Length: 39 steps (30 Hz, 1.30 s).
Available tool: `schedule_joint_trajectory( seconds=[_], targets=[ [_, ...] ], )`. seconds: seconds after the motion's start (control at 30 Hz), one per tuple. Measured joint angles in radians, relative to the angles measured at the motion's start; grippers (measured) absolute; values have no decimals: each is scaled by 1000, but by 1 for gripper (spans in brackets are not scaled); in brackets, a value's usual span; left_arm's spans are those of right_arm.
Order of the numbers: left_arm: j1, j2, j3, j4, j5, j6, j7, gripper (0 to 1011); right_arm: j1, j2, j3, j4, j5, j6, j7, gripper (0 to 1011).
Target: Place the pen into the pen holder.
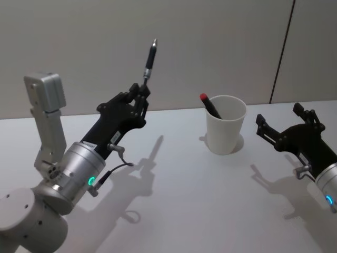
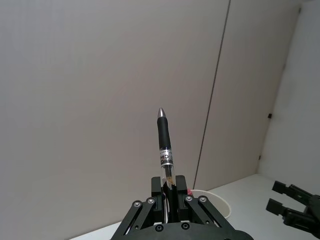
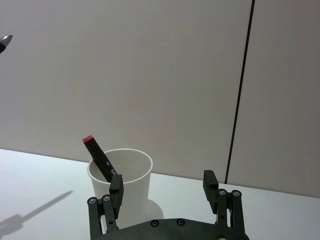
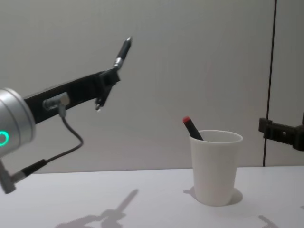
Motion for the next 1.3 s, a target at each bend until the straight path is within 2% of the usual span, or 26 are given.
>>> schedule_joint_trajectory(
  seconds=[0.3, 0.73, 1.3],
  targets=[
    [-29, -26, 14, 34, 42, -16, -105, 163, 0, 0, 0, 0, 0, 0, 0, 1001],
    [-55, -48, 31, 71, 94, -47, -226, 163, 0, 0, 0, 0, 0, 0, 0, 1002],
    [-65, -62, 44, 83, 114, -75, -304, 163, 0, 0, 0, 0, 0, 0, 0, 1001]
  ],
)
